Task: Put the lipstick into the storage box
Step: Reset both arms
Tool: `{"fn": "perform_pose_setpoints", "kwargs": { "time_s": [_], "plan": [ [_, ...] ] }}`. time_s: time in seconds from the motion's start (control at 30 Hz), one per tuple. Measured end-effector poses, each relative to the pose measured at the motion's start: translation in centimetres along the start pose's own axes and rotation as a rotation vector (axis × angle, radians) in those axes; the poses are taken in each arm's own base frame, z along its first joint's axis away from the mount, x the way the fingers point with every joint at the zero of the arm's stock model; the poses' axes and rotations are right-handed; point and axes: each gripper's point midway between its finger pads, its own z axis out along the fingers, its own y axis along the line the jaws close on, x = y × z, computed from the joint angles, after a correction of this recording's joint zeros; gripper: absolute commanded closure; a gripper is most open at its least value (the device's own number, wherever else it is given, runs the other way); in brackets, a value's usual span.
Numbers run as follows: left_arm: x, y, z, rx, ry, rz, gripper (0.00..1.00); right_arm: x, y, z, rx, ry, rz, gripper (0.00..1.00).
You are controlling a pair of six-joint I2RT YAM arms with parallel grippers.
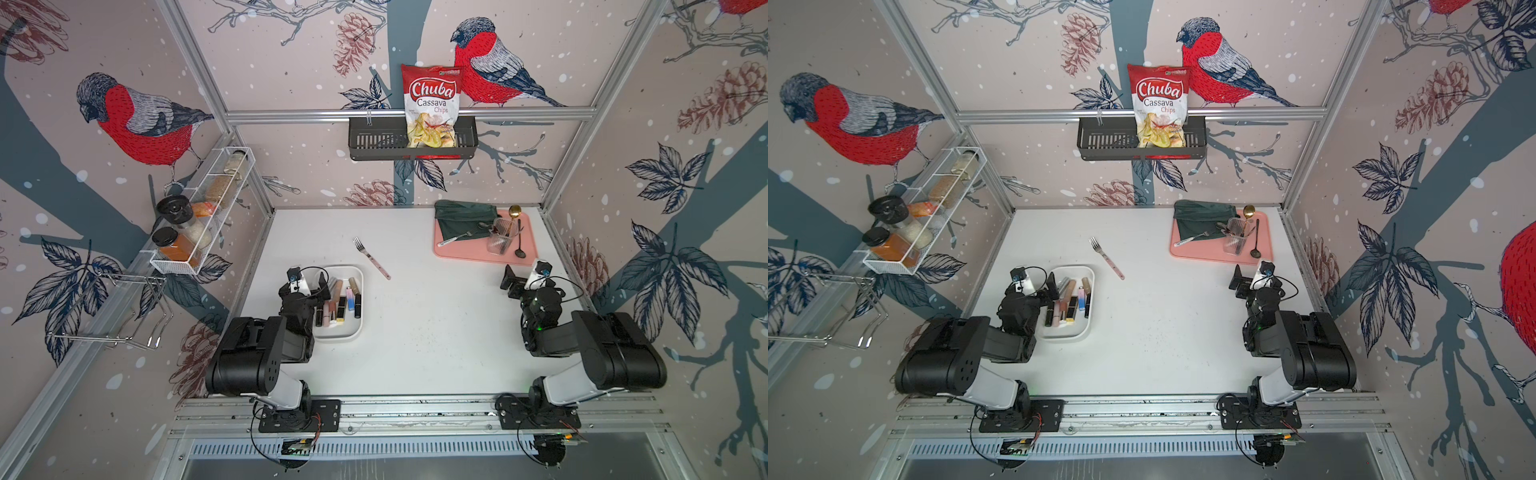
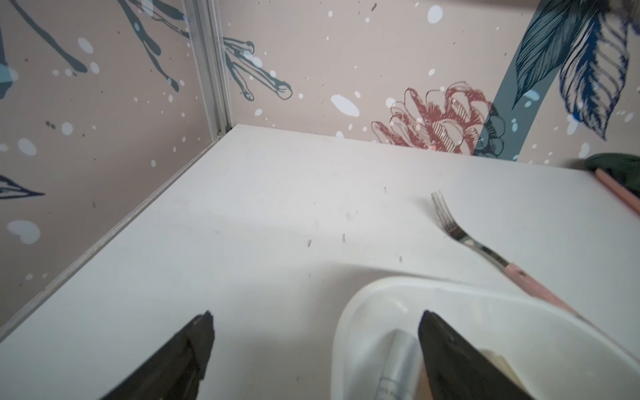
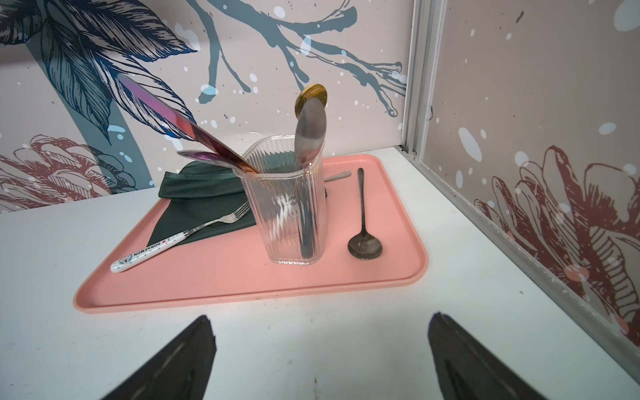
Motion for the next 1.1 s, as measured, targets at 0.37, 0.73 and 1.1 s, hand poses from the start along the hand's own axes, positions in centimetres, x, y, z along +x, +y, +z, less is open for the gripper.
{"fn": "perform_pose_setpoints", "kwargs": {
  "time_s": [0.37,0.73,1.1],
  "plan": [
    [-3.1,0.4,1.3,-0.05,-0.087,-0.009,0.04,-0.9,-0.5,0.3,0.002,-0.03,0.002,0.0],
    [-2.9,0.4,1.2,-0.049,-0.081,0.008,0.02,-1.0,-0.3,0.4,-0.016,-0.03,0.007,0.0],
    [-2.9,0.3,1.2,-0.048,-0.081,0.009,0.02,-0.9,0.0,0.3,-0.024,-0.029,0.006,0.0]
  ]
}}
